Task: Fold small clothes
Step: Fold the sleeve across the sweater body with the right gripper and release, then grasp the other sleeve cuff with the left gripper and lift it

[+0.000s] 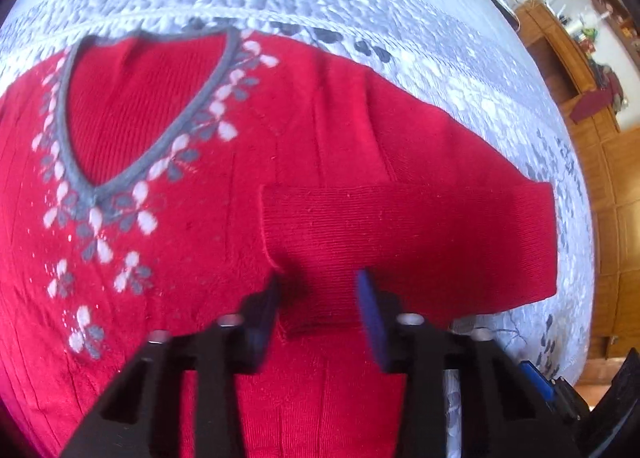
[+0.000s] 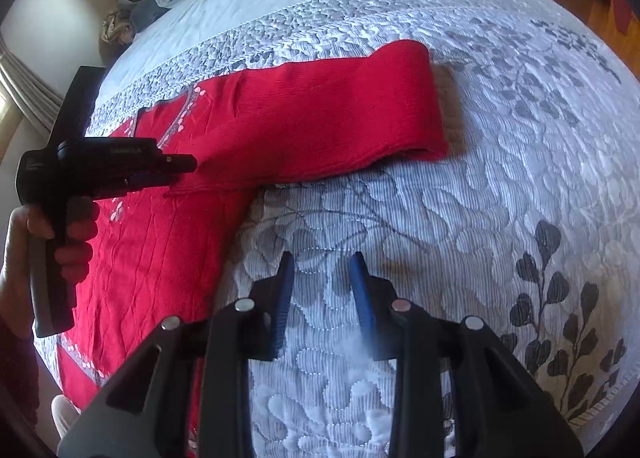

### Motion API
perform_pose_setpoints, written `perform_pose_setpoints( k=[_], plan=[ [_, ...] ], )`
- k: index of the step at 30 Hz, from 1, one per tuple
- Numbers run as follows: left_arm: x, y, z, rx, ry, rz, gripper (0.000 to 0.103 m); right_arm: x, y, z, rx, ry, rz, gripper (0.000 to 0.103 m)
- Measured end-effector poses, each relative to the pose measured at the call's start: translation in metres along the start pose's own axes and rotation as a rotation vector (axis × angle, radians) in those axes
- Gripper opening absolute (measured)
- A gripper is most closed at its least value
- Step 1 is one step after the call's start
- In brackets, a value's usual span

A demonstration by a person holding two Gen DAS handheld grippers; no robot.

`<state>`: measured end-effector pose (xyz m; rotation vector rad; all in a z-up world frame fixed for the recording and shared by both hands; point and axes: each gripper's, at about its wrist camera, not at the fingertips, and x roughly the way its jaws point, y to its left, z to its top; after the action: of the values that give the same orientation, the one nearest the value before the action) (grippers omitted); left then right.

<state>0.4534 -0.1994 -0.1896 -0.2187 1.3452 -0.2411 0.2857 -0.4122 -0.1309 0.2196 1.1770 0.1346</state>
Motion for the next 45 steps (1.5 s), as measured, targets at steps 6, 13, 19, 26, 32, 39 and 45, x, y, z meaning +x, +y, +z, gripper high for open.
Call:
perform_pose_setpoints(
  k=[6,13,19,26,32,39,45],
  plan=[
    [-0.050,0.028,0.005,-0.073,-0.150,-0.073,0.002,-0.009,0.001,-0.002,0.000,-0.014,-0.006,0.029],
    [-0.156,0.089,0.020,-0.060,-0.376,0.025,0.002,-0.020,0.004,0.008,0.023,-0.035,0.001,0.029],
    [-0.187,0.192,0.027,-0.139,-0.391,0.188,0.002,-0.012,0.033,0.027,-0.002,-0.033,0.050,0.029],
    [-0.128,0.248,0.015,-0.246,-0.284,0.206,0.002,0.039,0.078,0.086,-0.013,0.035,0.108,0.029],
    [-0.098,0.265,0.012,-0.223,-0.247,0.263,0.003,0.090,0.081,0.107,0.013,0.152,0.041,0.024],
    [-0.086,0.275,0.008,-0.209,-0.250,0.259,0.009,0.115,0.070,0.095,0.043,0.180,0.008,0.020],
    [-0.134,0.294,-0.008,-0.271,-0.281,0.183,0.068,0.086,0.085,0.097,0.012,0.133,-0.004,0.032]
  ],
)
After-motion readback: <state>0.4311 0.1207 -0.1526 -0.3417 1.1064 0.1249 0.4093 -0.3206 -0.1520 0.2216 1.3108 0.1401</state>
